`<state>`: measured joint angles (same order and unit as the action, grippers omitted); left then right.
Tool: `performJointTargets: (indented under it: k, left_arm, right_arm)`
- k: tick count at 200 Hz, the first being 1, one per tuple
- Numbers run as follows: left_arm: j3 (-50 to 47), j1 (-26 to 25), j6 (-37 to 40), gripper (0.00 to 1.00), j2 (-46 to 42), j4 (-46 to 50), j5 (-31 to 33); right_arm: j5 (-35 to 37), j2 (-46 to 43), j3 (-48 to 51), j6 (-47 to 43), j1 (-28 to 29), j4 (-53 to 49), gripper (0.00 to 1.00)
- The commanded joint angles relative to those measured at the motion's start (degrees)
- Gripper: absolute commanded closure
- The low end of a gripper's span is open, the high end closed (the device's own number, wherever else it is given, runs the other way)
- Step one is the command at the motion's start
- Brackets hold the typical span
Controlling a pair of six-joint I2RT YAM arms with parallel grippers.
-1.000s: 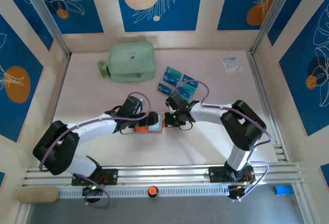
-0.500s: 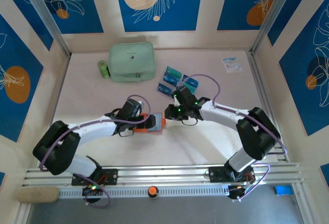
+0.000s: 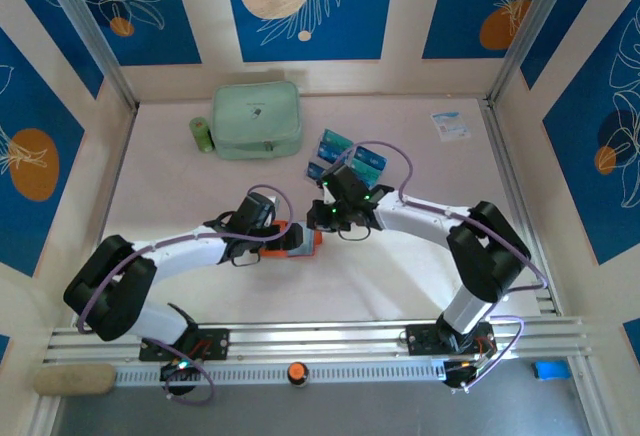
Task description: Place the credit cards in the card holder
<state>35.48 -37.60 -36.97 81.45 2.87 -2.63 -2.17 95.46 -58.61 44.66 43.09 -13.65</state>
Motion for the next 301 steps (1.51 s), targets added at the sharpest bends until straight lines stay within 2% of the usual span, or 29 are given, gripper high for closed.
performJointTargets:
  k: [1, 43, 121, 153, 208, 301]
  left_arm:
    - [-1.0, 0.5, 0.5, 0.0, -0.6, -0.6, 1.1]
    - [-1.0, 0.5, 0.4, 0.0, -0.4, -0.5, 1.1]
    - [-1.3, 0.5, 0.4, 0.0, -0.1, -0.5, 1.4]
    - [-1.2, 0.5, 0.7, 0.0, 0.7, -0.4, 1.6]
    - [-0.2, 0.4, 2.2, 0.0, 0.9, 1.9, 3.2]
    - [0.2, 0.4, 2.6, 0.0, 0.5, 2.6, 3.1]
  right_arm:
    - [-0.3, 2.2, -0.9, 2.0, 0.3, -1.2, 0.94]
    - [0.6, 2.3, 1.3, 2.3, -0.3, -2.0, 0.98]
    - [3.0, 0.8, 7.7, 1.9, -1.7, -0.4, 0.99]
    - [1.1, 1.5, 9.0, 1.3, -2.7, 2.3, 1.0]
    - [-0.2, -0.2, 4.1, -0.7, -2.7, 0.6, 1.0]
    - [-1.8, 8.8, -5.6, -2.8, -2.3, -1.2, 1.0]
